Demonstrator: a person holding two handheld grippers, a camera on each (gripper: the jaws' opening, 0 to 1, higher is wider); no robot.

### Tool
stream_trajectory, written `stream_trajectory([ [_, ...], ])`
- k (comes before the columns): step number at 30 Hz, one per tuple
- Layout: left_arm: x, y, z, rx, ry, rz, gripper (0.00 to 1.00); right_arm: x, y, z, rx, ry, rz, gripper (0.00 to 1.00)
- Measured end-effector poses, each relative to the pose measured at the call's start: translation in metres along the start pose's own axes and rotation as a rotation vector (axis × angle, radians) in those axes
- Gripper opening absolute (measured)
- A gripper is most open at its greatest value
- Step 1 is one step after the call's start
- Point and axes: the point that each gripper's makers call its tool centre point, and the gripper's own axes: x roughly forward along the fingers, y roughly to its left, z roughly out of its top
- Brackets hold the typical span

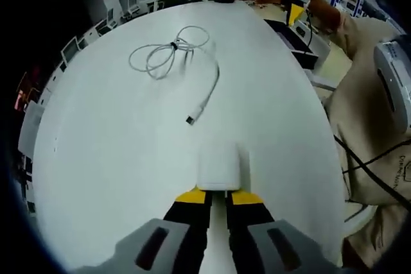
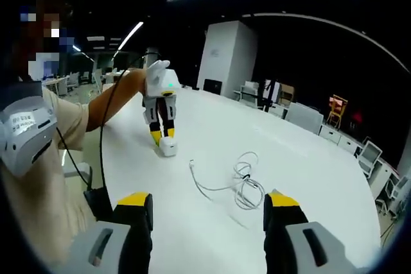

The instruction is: Plug the desk Type‑C cable into the charger adapter.

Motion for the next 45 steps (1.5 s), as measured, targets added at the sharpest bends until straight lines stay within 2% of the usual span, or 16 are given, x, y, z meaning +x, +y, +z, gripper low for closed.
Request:
stream_trajectory([
  [6, -0.001, 0.001, 0.000, -0.016, -0.051, 0.006, 0.11, 0.023, 0.007, 0.008, -0.029, 0.022, 0.025, 0.68],
  [11, 0.000, 0.000, 0.001, -0.019, -0.076, 0.016, 0.11, 0.041, 0.013, 0.015, -0.072, 0.013, 0.035, 0.62],
  [24, 0.001, -0.003, 0.002, -0.013, -0.075, 0.026, 0.11, 0.072, 0.019, 0.019, -0.095, 0.048, 0.063, 0.51],
  [29, 0.001, -0.003, 0.002, -0.018, -0.078, 0.024, 0.11, 0.084, 0.014, 0.022, -0.117, 0.053, 0.056, 0.45],
  [32, 0.001, -0.003, 0.002, -0.025, -0.080, 0.024, 0.11, 0.089, 0.012, 0.019, -0.118, 0.059, 0.062, 0.44],
  [36, 0.001, -0.003, 0.002, -0.019, -0.081, 0.025, 0.11, 0.096, 0.017, 0.014, -0.133, 0.081, 0.088, 0.38],
  [42, 0.001, -0.004, 0.002, -0.013, -0.081, 0.027, 0.11, 0.109, 0.021, 0.013, -0.160, 0.093, 0.106, 0.34],
  [45, 0.002, -0.004, 0.002, -0.012, -0.081, 0.026, 0.11, 0.112, 0.024, 0.015, -0.146, 0.086, 0.118, 0.33],
])
